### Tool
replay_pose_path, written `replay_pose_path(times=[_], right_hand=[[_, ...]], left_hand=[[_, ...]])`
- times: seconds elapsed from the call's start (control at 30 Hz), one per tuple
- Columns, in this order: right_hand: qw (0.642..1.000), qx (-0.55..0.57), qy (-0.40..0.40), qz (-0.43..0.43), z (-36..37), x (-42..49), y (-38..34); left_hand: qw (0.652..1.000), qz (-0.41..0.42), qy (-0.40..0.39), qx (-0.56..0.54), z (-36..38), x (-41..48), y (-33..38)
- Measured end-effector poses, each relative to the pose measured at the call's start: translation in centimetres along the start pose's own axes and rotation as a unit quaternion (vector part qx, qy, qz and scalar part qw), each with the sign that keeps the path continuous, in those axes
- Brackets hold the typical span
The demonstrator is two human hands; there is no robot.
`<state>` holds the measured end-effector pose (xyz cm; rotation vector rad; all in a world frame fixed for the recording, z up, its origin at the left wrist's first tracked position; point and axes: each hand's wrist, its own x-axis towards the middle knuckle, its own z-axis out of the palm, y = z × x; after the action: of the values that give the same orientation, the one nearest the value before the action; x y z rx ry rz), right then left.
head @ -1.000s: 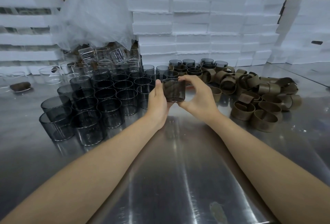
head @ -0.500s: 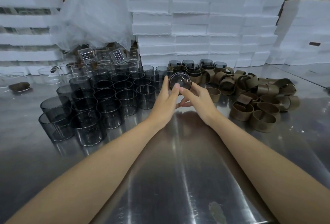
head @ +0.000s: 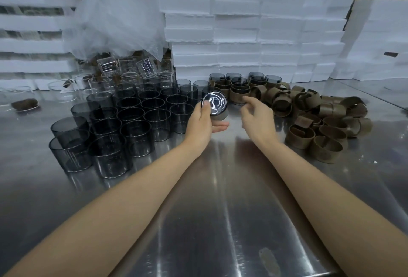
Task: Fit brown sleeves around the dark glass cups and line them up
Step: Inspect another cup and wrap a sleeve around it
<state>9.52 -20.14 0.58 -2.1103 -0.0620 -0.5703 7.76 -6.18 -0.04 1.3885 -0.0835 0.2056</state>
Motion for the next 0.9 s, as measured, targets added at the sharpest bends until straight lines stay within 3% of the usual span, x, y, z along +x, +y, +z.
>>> replay_pose_path(times=[0.1,0.2,0.53,0.67,0.77,0.9], right_hand=[[0.977,-0.208,0.004,0.045,-0.6,0.3,1.1],[0.966,-0.24,-0.029,0.089,-0.9,0.6,1.5],[0.984,-0.169,0.014,0.047,-0.7,0.4,1.4],[0.986,-0.147,-0.036,0.068,-0.7,0.7,1.9],[0.997,-0.056,0.01,0.048,-0.4,0.7,1.8],[0.99,0.102,0.085,-0.043,-0.6,0.4,0.8]], left_hand=[[0.999,-0.033,-0.009,-0.041,-0.2,0.0,0.2],[0.998,-0.04,-0.025,-0.037,-0.4,-0.1,0.2],[0.998,-0.03,-0.047,-0.036,-0.7,-0.2,0.1],[0.998,-0.025,-0.045,-0.03,-0.7,-0.2,0.1],[0.999,-0.016,-0.031,-0.032,-0.7,-0.2,-0.2],[0.999,-0.005,-0.009,-0.041,-0.6,0.0,-0.3]])
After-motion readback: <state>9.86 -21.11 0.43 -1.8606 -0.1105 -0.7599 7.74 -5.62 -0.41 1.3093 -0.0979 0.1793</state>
